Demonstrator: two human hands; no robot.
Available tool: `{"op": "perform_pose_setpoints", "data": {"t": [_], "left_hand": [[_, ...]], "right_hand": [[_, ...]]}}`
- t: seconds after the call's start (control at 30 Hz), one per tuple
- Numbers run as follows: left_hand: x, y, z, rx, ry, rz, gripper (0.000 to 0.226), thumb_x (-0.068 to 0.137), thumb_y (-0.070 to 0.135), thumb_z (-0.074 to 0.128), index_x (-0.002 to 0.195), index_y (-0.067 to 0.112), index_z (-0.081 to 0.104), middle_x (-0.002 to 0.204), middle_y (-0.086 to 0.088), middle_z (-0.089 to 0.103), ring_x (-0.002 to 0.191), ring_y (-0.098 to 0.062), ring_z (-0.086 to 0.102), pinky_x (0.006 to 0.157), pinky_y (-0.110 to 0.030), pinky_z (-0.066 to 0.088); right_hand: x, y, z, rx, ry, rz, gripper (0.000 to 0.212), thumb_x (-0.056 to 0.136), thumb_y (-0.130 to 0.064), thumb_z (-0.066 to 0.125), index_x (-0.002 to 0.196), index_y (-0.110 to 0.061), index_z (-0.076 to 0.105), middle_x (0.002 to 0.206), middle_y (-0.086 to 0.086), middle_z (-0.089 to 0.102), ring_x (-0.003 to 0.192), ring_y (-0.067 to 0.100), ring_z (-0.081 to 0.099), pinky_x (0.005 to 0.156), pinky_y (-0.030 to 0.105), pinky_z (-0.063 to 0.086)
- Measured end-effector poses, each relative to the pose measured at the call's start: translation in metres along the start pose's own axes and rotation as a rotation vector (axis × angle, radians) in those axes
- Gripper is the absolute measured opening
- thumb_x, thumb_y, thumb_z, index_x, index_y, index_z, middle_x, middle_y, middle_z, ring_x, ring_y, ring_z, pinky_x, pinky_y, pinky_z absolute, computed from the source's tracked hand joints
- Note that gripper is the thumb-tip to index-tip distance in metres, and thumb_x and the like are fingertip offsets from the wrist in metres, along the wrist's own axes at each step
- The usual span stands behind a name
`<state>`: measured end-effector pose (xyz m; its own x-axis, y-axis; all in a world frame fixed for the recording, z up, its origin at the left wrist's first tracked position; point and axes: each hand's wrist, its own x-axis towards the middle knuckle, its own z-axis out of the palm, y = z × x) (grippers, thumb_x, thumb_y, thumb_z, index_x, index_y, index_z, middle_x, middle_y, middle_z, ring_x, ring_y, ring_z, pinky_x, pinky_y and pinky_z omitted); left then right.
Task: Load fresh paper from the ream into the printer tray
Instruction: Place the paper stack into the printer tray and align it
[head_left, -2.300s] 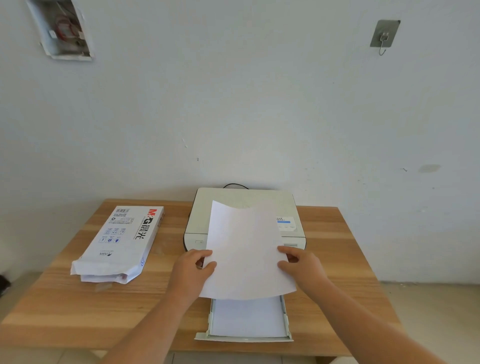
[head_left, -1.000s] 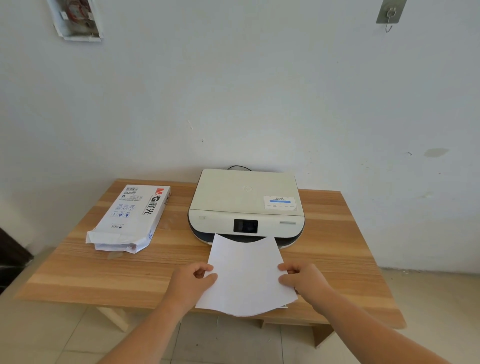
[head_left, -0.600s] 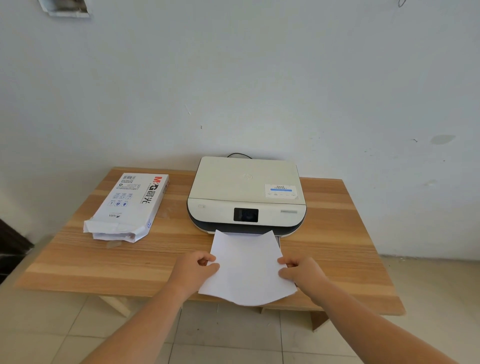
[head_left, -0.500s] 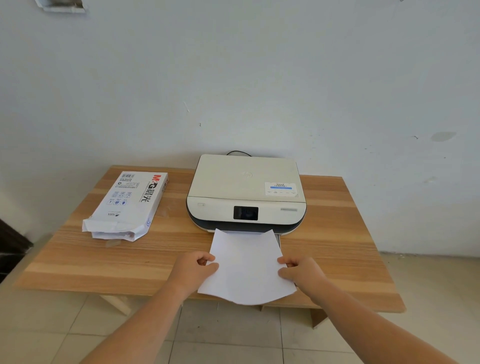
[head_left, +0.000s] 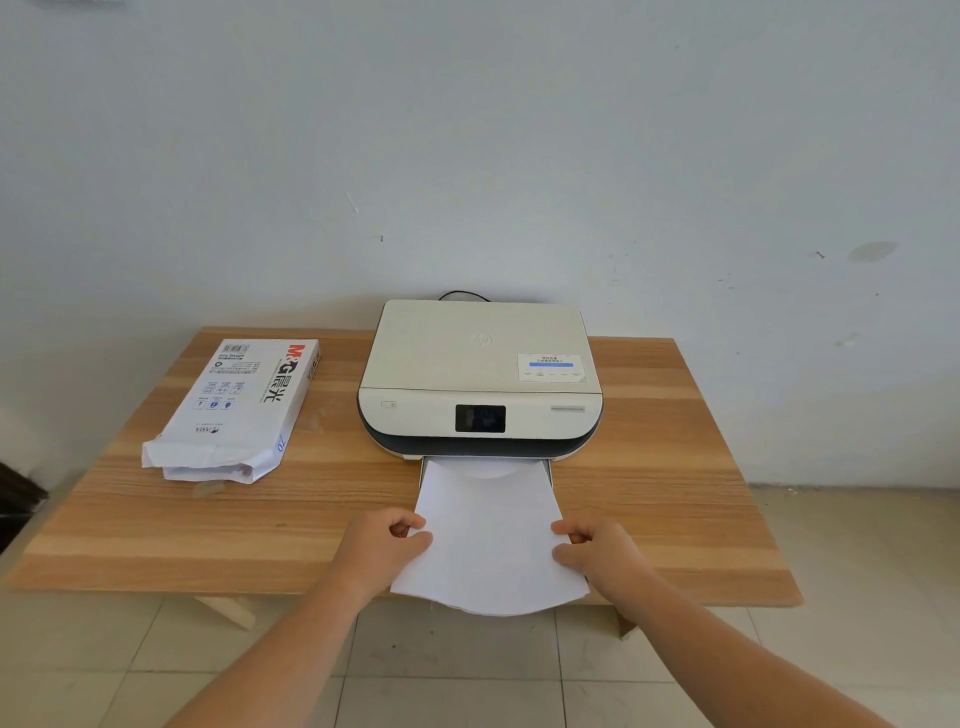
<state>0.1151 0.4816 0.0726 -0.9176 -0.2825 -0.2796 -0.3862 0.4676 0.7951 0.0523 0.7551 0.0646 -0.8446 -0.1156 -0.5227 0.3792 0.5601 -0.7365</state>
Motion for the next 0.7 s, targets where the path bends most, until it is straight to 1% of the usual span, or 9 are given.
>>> {"op": "perform_pose_setpoints", "data": {"t": [0.13, 0.3, 0.47, 0.53, 0.6, 0.67, 0.7], "left_hand": [[0.001, -0.002, 0.004, 0.014, -0.003, 0.013, 0.017, 0.078, 0.023, 0.074, 0.095, 0.023, 0.071, 0.074, 0.005, 0.055, 0.069, -0.008, 0.052, 0.062, -0.015, 0.040], [0.003, -0.007, 0.009, 0.031, -0.009, 0.009, 0.016, 0.078, 0.022, 0.074, 0.092, 0.026, 0.070, 0.072, 0.007, 0.053, 0.069, -0.009, 0.052, 0.062, -0.015, 0.039], [0.005, -0.013, 0.013, 0.030, -0.013, -0.007, 0.016, 0.077, 0.021, 0.075, 0.090, 0.029, 0.068, 0.075, 0.004, 0.055, 0.069, -0.008, 0.052, 0.063, -0.014, 0.041], [0.006, -0.014, 0.014, 0.038, -0.014, -0.006, 0.017, 0.078, 0.022, 0.075, 0.091, 0.029, 0.068, 0.075, 0.005, 0.056, 0.069, -0.008, 0.053, 0.063, -0.014, 0.041], [0.007, -0.015, 0.016, 0.052, -0.017, -0.005, 0.018, 0.078, 0.023, 0.074, 0.093, 0.029, 0.067, 0.075, 0.005, 0.056, 0.070, -0.008, 0.053, 0.062, -0.014, 0.041], [0.008, -0.016, 0.018, 0.060, -0.024, -0.008, 0.018, 0.078, 0.024, 0.074, 0.095, 0.029, 0.067, 0.076, 0.005, 0.057, 0.070, -0.008, 0.053, 0.062, -0.014, 0.041], [0.008, -0.016, 0.018, 0.067, -0.026, -0.010, 0.019, 0.079, 0.024, 0.074, 0.095, 0.029, 0.067, 0.076, 0.004, 0.057, 0.070, -0.008, 0.053, 0.062, -0.014, 0.041]], "right_hand": [[0.003, 0.007, 0.000, 0.000, 0.008, 0.003, 0.036, 0.084, -0.011, 0.068, 0.119, -0.021, 0.065, 0.084, -0.001, 0.052, 0.072, 0.014, 0.053, 0.059, 0.019, 0.044], [0.006, 0.017, 0.003, 0.022, -0.009, 0.038, 0.037, 0.083, -0.013, 0.067, 0.120, -0.022, 0.065, 0.086, -0.003, 0.053, 0.075, 0.013, 0.056, 0.062, 0.019, 0.044], [0.010, 0.022, 0.005, 0.020, -0.013, 0.037, 0.037, 0.084, -0.013, 0.066, 0.119, -0.022, 0.064, 0.084, -0.003, 0.053, 0.074, 0.013, 0.055, 0.062, 0.018, 0.044], [0.012, 0.023, 0.005, 0.029, -0.013, 0.039, 0.037, 0.083, -0.013, 0.066, 0.120, -0.022, 0.064, 0.086, -0.002, 0.055, 0.076, 0.013, 0.057, 0.064, 0.019, 0.046], [0.015, 0.023, 0.005, 0.030, -0.017, 0.047, 0.038, 0.083, -0.014, 0.066, 0.120, -0.022, 0.064, 0.091, 0.000, 0.059, 0.080, 0.016, 0.060, 0.070, 0.023, 0.050], [0.018, 0.026, 0.006, 0.036, -0.019, 0.057, 0.039, 0.083, -0.013, 0.067, 0.120, -0.022, 0.064, 0.102, 0.004, 0.064, 0.090, 0.020, 0.064, 0.079, 0.028, 0.054], [0.018, 0.027, 0.006, 0.048, -0.023, 0.060, 0.039, 0.083, -0.012, 0.067, 0.120, -0.021, 0.064, 0.104, 0.006, 0.064, 0.094, 0.022, 0.065, 0.082, 0.030, 0.055]]}}
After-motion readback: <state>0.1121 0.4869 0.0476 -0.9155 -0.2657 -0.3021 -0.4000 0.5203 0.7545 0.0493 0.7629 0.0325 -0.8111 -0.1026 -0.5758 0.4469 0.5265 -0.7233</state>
